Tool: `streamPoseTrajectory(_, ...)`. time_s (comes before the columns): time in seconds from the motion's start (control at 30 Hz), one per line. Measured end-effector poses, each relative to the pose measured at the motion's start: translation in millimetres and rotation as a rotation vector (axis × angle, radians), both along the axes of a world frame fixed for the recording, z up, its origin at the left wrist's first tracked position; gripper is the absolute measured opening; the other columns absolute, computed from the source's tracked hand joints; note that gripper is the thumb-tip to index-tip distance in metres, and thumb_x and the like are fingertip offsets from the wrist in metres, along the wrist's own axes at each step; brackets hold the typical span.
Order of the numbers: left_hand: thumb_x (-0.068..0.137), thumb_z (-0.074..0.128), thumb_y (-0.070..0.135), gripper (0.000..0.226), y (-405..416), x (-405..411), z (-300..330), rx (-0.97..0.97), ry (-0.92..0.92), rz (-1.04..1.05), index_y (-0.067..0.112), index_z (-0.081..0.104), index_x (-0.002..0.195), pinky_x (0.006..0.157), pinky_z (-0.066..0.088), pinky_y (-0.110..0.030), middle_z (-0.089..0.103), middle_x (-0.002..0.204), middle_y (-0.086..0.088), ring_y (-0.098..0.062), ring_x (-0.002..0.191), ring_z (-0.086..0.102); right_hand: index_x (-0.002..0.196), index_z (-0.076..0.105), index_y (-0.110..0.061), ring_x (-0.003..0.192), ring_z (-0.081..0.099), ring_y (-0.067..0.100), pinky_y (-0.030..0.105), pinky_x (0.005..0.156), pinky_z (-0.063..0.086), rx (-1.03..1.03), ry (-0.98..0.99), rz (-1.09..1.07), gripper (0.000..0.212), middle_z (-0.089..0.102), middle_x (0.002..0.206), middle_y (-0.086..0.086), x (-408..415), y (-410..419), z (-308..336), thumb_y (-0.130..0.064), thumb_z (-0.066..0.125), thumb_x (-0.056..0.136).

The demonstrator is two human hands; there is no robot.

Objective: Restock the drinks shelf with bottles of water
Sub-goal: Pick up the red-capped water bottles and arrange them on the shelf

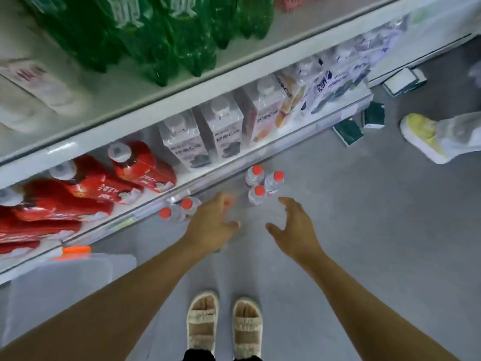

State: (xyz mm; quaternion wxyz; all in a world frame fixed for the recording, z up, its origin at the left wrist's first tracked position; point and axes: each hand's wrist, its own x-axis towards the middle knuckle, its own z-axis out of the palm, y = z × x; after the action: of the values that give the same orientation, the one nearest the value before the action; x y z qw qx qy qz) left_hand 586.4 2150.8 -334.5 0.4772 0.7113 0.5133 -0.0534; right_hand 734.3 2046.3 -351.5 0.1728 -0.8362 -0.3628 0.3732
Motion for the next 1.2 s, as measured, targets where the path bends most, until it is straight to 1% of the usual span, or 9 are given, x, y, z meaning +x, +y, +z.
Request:
streamPoseTrajectory(0.17, 0.080, 0.070, 0.011, 0.045, 11.5, 9.1, -89.6, 0.010, 0.008, -0.010, 0.010, 0.051, 0.120, 0.095, 0.046, -0.039, 0.056, 0.120, -0.005, -0.024, 0.108, 0.056, 0.140, 0.037, -0.011, 0.125, 0.044, 0.025, 0.025, 0.099, 0.031, 0.005, 0.003, -0.058, 0.065, 0.047, 0.136, 0.009, 7.1, 16.2, -96.6, -0.021, 0.069, 0.084)
streamPoseTrajectory(0.3, 0.079, 0.071, 0.012, 0.045, 19.3, 15.1, -150.6, 0.018, 0.030, -0.045, 0.010, 0.051, 0.120, 0.096, 0.045, -0.041, 0.056, 0.119, -0.006, -0.027, 0.109, 0.056, 0.129, 0.047, -0.009, 0.116, 0.050, 0.028, 0.020, 0.082, 0.030, 0.050, -0.015, -0.095, 0.052, 0.055, 0.124, 0.012, 16.1, 32.8, -161.9, -0.015, 0.069, 0.082)
streamPoseTrajectory(0.37, 0.079, 0.071, 0.012, 0.046, 21.8, 15.8, -174.9, 0.019, 0.032, -0.046, 0.011, 0.051, 0.121, 0.095, 0.046, -0.041, 0.056, 0.117, -0.005, -0.026, 0.108, 0.056, 0.127, 0.049, -0.009, 0.114, 0.051, 0.028, 0.022, 0.082, 0.031, 0.076, -0.018, -0.107, 0.048, 0.057, 0.123, 0.011, 21.3, 40.4, -188.0, -0.016, 0.068, 0.083)
streamPoseTrajectory(0.5, 0.078, 0.071, 0.018, 0.048, 27.2, 13.8, -211.8, 0.033, 0.057, -0.067, 0.018, 0.050, 0.122, 0.094, 0.047, -0.040, 0.058, 0.115, -0.002, -0.023, 0.106, 0.057, 0.122, 0.054, -0.010, 0.112, 0.054, 0.027, 0.017, 0.078, 0.029, 0.134, 0.021, -0.144, 0.044, 0.059, 0.122, 0.010, 24.2, 52.4, -224.4, -0.017, 0.070, 0.082)
streamPoseTrajectory(0.6, 0.080, 0.070, 0.016, 0.050, 31.6, 10.4, -228.3, 0.016, 0.052, -0.079, 0.017, 0.048, 0.126, 0.096, 0.047, -0.040, 0.057, 0.122, -0.003, -0.022, 0.109, 0.056, 0.117, 0.058, -0.011, 0.100, 0.056, 0.016, 0.013, 0.078, 0.031, 0.212, 0.048, -0.177, 0.037, 0.063, 0.115, 0.005, 19.8, 59.0, -241.2, -0.020, 0.070, 0.084)
streamPoseTrajectory(0.7, 0.082, 0.068, 0.012, 0.051, 34.7, 7.2, -234.9, 0.009, 0.038, -0.078, 0.015, 0.048, 0.128, 0.096, 0.047, -0.035, 0.056, 0.125, -0.004, -0.021, 0.111, 0.055, 0.121, 0.055, -0.015, 0.097, 0.051, 0.007, 0.019, 0.084, 0.035, 0.268, 0.092, -0.240, 0.041, 0.061, 0.118, 0.001, 13.4, 61.8, -251.7, -0.021, 0.069, 0.084)
streamPoseTrajectory(0.8, 0.082, 0.067, 0.011, 0.049, 36.1, 5.2, -231.1, -0.001, 0.028, -0.066, 0.014, 0.048, 0.128, 0.093, 0.046, -0.029, 0.055, 0.125, -0.003, -0.019, 0.112, 0.055, 0.123, 0.054, -0.015, 0.101, 0.052, 0.010, 0.022, 0.088, 0.037, 0.287, 0.126, -0.312, 0.040, 0.060, 0.118, 0.000, 8.8, 62.5, -250.5, -0.020, 0.067, 0.086)
streamPoseTrajectory(0.93, 0.081, 0.067, 0.011, 0.048, 36.6, 0.5, -209.5, -0.015, 0.017, -0.050, 0.014, 0.049, 0.125, 0.098, 0.045, -0.035, 0.056, 0.122, -0.003, -0.019, 0.113, 0.054, 0.122, 0.053, -0.010, 0.104, 0.054, 0.014, 0.020, 0.088, 0.036, 0.277, 0.144, -0.352, 0.037, 0.059, 0.117, 0.002, 8.5, 58.3, -223.2, -0.018, 0.064, 0.088)
streamPoseTrajectory(1.2, 0.077, 0.068, 0.003, 0.045, 36.3, -5.1, -97.2, -0.067, -0.010, 0.023, 0.011, 0.051, 0.118, 0.091, 0.046, -0.033, 0.057, 0.117, -0.006, -0.021, 0.105, 0.055, 0.123, 0.054, -0.011, 0.100, 0.056, 0.019, 0.022, 0.078, 0.038, 0.257, 0.178, -0.266, 0.037, 0.061, 0.113, 0.003, 19.2, 52.9, -84.7, -0.028, 0.060, 0.090)
